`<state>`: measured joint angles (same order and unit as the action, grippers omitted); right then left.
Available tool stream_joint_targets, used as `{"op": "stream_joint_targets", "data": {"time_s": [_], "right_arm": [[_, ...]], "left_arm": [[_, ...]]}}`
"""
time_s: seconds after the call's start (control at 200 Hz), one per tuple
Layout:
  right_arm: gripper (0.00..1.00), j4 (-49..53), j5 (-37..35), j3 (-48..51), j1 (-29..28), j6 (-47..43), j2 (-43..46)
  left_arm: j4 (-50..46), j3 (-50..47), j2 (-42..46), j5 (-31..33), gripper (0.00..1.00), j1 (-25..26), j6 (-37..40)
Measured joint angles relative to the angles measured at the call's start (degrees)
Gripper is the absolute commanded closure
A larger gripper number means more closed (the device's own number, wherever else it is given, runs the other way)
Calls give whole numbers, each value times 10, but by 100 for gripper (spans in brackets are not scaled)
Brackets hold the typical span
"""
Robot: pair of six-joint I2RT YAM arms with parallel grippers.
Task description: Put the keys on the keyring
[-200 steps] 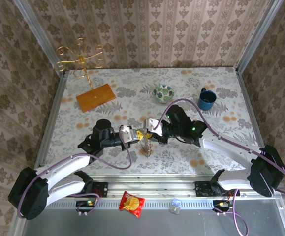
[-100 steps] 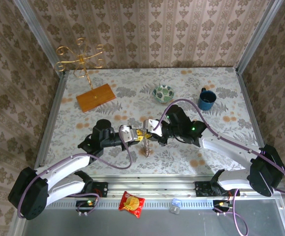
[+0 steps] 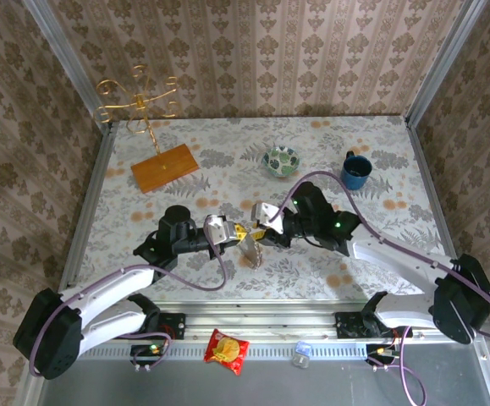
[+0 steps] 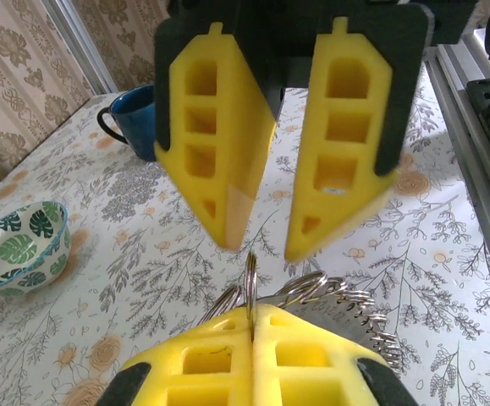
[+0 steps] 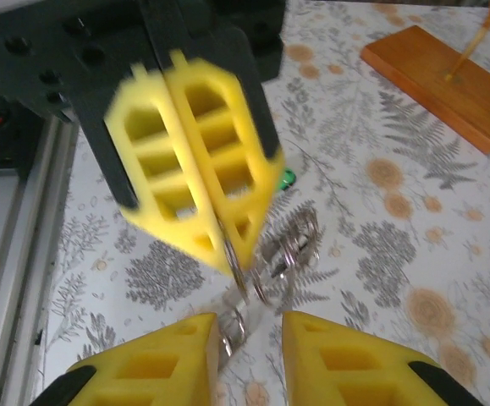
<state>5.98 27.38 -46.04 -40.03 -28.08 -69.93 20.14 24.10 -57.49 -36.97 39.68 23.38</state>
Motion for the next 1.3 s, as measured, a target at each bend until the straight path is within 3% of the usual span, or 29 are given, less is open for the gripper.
{"op": "stream_joint_targets", "data": {"time_s": [0.145, 0.58, 0.82, 1.3], "right_arm": [[73, -21, -3, 35, 14, 19, 39], [75, -32, -5, 35, 10, 28, 30], [67, -35, -35, 35, 4, 23, 20], [67, -128, -72, 59, -28, -33, 8]], "left_arm": [[2, 0, 3, 0, 100, 0, 0], [9, 0, 3, 3, 100, 0, 3], [10, 0, 21, 29, 100, 8, 20], [13, 0, 14, -20, 100, 8, 9]]}}
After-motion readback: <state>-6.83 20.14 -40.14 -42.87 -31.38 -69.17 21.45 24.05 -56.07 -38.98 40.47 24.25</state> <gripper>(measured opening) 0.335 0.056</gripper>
